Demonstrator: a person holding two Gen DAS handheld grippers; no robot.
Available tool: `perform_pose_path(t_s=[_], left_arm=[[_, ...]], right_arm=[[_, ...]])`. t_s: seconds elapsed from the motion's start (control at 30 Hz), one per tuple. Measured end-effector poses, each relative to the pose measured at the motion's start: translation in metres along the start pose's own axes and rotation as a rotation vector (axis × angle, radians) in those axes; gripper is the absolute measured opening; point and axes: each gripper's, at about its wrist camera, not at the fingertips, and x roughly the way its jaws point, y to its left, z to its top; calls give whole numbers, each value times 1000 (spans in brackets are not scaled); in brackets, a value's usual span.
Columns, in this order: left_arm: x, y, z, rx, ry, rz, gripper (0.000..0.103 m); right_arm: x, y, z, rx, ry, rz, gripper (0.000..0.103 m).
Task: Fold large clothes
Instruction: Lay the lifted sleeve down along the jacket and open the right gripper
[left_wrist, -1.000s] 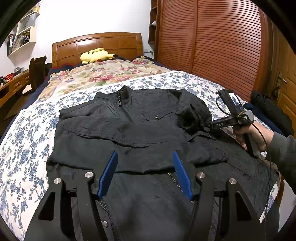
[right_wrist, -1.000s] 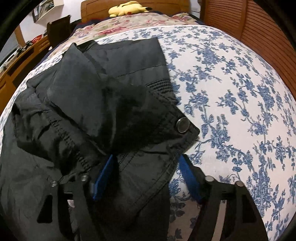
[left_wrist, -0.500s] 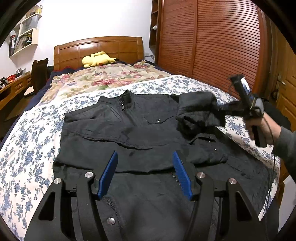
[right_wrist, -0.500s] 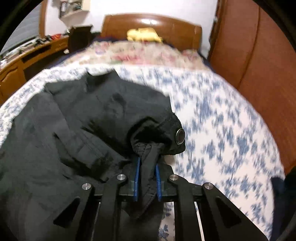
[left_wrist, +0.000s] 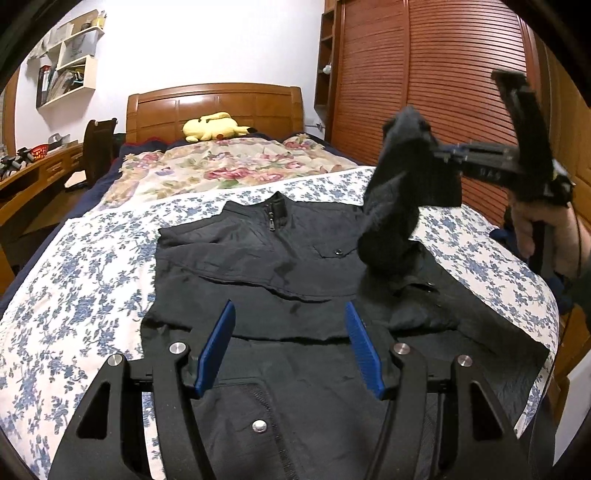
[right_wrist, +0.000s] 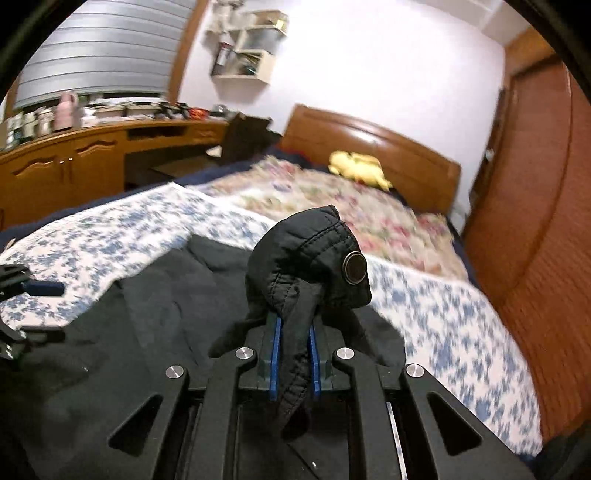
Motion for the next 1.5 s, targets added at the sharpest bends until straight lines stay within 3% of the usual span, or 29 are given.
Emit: perform_pose_path(t_s=[0.23, 0.43, 0.7, 0.83, 1.23, 1.37, 1.5], left_arm=[[-11, 14, 0, -20, -21, 14, 63], [-18, 25, -1, -43, -33, 26, 63], [-18, 33, -3, -59, -32, 38, 63], [-16, 32, -4, -55, -26, 42, 63], [-13, 32, -5, -49, -21, 47, 63], [-12, 32, -5, -47, -16, 48, 63], [-11, 31, -5, -46, -14, 47, 63]], right_arm=[[-31, 25, 12, -47, -52, 94, 12], [-28, 30, -13, -85, 23, 168, 12], [-21, 17, -40, -72, 116, 180, 12], [-30, 23, -30, -62, 124, 158, 13], [-24, 65, -28, -24, 189, 238, 13], [-20, 79, -34, -34, 226, 253, 21], [-23, 83, -35, -22, 234, 283, 41]])
